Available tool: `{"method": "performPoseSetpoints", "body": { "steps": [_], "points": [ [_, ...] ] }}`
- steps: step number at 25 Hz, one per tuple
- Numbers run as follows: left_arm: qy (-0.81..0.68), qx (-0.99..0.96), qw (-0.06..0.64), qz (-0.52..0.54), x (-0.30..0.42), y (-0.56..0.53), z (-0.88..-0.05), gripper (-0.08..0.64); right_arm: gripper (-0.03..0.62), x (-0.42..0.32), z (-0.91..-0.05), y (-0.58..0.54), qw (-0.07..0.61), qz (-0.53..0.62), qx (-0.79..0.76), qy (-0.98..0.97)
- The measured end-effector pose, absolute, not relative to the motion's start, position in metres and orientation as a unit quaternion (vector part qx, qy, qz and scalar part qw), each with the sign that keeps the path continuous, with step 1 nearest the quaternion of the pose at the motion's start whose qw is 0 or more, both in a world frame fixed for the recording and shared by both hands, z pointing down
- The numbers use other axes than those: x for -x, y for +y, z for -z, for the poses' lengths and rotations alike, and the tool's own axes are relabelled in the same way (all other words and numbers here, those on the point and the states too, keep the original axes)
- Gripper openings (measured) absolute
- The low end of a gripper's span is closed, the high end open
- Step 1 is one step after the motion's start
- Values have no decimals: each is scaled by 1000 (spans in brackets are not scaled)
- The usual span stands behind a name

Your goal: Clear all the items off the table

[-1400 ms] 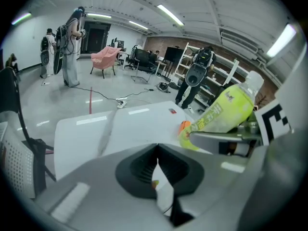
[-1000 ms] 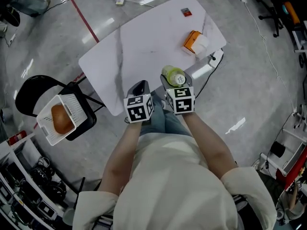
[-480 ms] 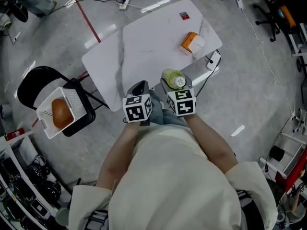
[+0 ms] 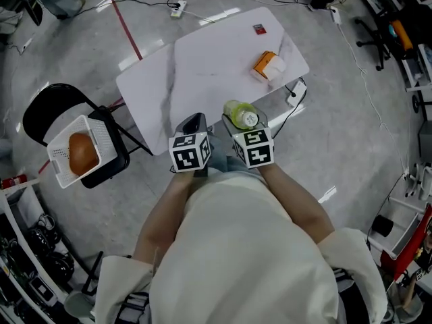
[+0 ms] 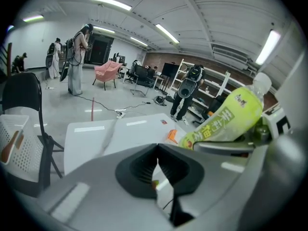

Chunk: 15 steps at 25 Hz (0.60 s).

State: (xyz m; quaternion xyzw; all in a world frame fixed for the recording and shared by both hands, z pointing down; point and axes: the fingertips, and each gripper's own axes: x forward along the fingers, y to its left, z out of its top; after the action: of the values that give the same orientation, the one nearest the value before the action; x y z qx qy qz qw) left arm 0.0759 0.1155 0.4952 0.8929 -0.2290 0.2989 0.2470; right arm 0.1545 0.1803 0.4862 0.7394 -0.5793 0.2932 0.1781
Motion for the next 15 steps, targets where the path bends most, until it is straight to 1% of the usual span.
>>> {"method": "performPoseSetpoints", "body": {
  "steps": [5,15],
  "points": [
    [-242,-892,245,-292,-65,115,-488,9,287,-147,-479,177,186,-278,-733,-593],
    [-289,-882,252,-274,-38,94,-479,9,287,-130,-456,147,174,-255,-713,-630]
  ]
}}
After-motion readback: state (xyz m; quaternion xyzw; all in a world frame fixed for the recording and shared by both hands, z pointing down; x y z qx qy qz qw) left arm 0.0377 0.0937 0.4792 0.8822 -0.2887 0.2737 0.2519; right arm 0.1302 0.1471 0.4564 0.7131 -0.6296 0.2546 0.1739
